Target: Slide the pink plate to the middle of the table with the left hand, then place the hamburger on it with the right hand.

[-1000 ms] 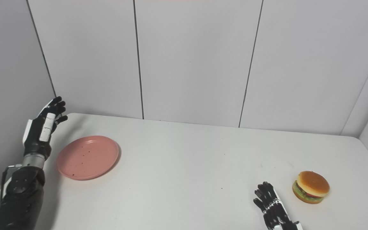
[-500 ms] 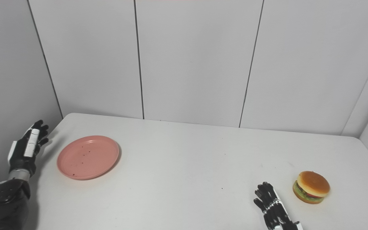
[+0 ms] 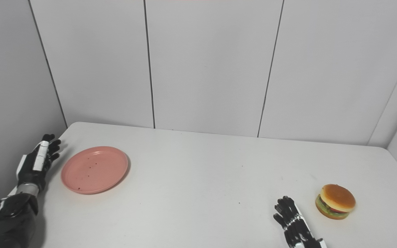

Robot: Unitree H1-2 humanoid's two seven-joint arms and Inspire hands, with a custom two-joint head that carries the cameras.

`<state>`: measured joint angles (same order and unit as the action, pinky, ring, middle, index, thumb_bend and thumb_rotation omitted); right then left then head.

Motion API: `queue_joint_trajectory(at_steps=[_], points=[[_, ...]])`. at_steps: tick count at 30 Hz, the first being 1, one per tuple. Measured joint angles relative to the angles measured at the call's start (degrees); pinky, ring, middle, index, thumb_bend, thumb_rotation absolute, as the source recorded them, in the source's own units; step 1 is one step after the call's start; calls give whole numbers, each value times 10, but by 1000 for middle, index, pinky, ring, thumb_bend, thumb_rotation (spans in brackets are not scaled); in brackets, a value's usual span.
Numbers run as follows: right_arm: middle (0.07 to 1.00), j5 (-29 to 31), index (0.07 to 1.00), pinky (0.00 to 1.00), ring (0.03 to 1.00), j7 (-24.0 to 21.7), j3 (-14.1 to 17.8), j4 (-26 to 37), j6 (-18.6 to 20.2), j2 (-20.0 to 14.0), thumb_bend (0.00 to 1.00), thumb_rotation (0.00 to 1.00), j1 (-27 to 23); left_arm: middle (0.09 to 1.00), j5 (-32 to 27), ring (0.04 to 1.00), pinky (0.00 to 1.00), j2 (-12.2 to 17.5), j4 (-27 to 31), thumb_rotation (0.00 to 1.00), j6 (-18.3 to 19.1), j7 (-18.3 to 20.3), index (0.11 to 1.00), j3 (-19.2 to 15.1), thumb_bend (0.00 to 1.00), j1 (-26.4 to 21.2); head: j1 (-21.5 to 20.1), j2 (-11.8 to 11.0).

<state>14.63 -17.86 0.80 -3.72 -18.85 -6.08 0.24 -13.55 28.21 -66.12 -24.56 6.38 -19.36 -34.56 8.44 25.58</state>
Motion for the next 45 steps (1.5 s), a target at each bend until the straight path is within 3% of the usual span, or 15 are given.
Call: queue_joint_trajectory(at_steps=[6, 12, 19, 30, 35, 45], points=[[930, -1, 922, 919, 929, 3, 0, 0, 0, 0, 910, 879, 0, 843, 3, 873, 884, -1, -4, 850, -1, 2, 846, 23, 893, -6, -2, 3], [933, -1, 924, 922, 930, 6, 0, 1, 1, 0, 907, 882, 0, 896, 25, 915, 853, -3, -13, 889, -4, -5, 883, 54, 933, -14, -4, 7], [932, -1, 924, 915, 929, 8, 0, 2, 1, 0, 908, 882, 1, 885, 26, 900, 805, -3, -25, 889, -7, -10, 848, 60, 948, -23, -8, 11], [932, -6, 928, 918, 930, 10, 0, 3, 4, 0, 911, 873, 2, 894, 27, 911, 771, -6, -18, 916, -7, -10, 889, 79, 928, -23, -12, 13], [935, -7, 932, 922, 934, 10, 0, 5, 7, 0, 910, 878, 2, 866, 27, 891, 747, -11, -6, 897, -4, -10, 864, 84, 927, -23, -14, 15], [933, -10, 931, 918, 932, 12, 0, 7, 10, 0, 912, 877, 3, 883, 26, 898, 777, -29, 13, 889, 3, 8, 881, 89, 961, -23, -19, 18]])
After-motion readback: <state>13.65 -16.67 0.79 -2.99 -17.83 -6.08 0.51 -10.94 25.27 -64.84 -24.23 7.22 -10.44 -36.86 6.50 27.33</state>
